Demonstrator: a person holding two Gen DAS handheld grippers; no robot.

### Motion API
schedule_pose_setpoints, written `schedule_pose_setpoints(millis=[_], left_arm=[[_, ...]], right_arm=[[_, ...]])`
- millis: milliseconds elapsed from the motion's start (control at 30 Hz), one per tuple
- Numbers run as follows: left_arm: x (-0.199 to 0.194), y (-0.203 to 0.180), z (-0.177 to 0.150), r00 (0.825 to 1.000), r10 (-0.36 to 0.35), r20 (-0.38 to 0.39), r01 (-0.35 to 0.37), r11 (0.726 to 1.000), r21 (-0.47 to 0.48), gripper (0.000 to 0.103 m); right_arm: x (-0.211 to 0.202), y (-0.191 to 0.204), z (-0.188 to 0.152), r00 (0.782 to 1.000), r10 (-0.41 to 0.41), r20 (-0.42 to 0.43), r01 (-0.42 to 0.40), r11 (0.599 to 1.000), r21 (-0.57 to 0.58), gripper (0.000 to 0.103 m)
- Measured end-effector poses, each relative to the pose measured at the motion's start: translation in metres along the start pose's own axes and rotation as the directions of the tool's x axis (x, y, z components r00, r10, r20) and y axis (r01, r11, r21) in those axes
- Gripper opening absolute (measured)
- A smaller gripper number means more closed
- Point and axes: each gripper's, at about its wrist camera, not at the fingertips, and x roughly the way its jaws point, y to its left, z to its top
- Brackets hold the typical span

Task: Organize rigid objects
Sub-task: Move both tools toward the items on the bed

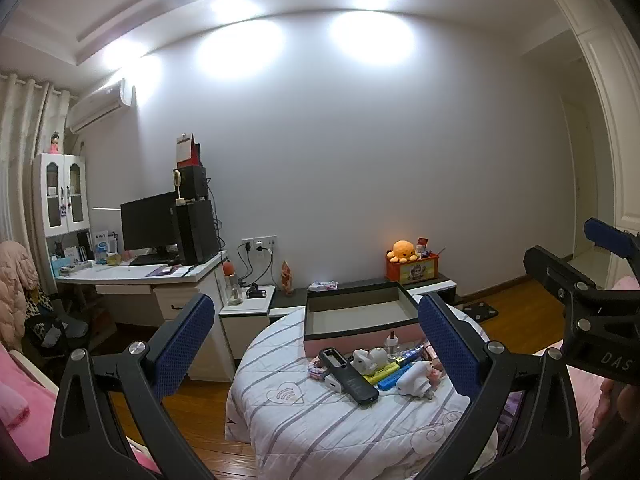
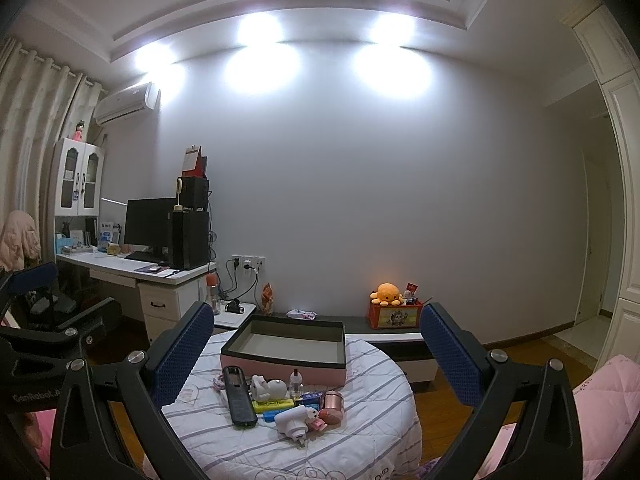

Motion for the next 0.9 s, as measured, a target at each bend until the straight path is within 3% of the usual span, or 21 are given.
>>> schedule_pose_setpoints(millis=[567,900], left_arm=[[0.009,0.005,-0.004,1.000,0.005,-0.006,-0.005,1.000,-0.013,0.103],[0.031,-0.010,-0.013,0.999,-0.024,-0.043,0.025,1.000,0.016,0.103]], right_arm=[[0.006,0.001,0.001,1.000,-0.005,-0.020,0.005,1.000,-0.013,0.103],[0.017,-0.010,-0.006,0.998,-0.056,-0.033,0.056,0.998,-0.008,0.103]])
